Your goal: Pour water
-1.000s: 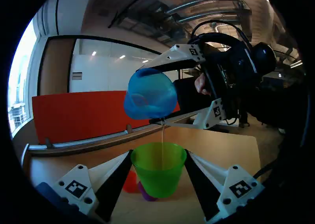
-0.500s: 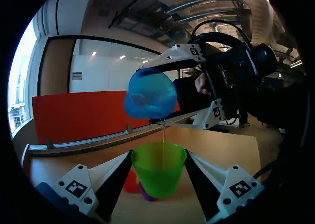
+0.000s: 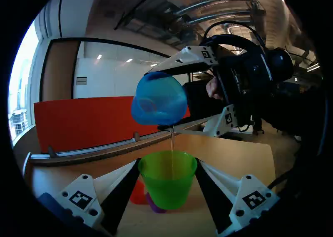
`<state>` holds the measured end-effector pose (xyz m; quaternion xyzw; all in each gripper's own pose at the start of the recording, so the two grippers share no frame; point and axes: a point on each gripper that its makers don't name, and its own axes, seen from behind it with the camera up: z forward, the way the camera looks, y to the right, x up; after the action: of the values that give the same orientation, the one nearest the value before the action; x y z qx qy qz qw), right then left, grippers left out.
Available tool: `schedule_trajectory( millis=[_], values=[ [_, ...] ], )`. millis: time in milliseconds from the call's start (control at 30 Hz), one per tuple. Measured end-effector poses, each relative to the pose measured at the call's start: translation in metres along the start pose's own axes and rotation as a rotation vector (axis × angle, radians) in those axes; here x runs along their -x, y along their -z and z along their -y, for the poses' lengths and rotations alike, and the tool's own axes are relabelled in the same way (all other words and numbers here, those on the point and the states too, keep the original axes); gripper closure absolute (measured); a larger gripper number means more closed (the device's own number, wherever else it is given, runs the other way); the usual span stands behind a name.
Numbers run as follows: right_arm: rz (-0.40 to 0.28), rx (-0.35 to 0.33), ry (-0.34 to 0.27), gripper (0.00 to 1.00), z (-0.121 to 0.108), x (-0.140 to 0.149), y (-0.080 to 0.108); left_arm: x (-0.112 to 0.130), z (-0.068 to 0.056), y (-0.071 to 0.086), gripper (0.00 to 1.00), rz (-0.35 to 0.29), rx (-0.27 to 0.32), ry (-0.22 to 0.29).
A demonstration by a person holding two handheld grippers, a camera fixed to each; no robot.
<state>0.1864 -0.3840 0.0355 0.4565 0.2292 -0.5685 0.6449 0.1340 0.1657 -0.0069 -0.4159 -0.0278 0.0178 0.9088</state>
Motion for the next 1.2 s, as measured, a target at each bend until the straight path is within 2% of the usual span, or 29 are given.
schedule_trajectory(
  millis=[1200],
  values=[
    [0.007, 0.01, 0.046, 0.09, -0.0011, 0.0015, 0.0004, 0.0008, -0.0004, 0.001, 0.1, -0.001, 0.0, -0.002]
  ],
)
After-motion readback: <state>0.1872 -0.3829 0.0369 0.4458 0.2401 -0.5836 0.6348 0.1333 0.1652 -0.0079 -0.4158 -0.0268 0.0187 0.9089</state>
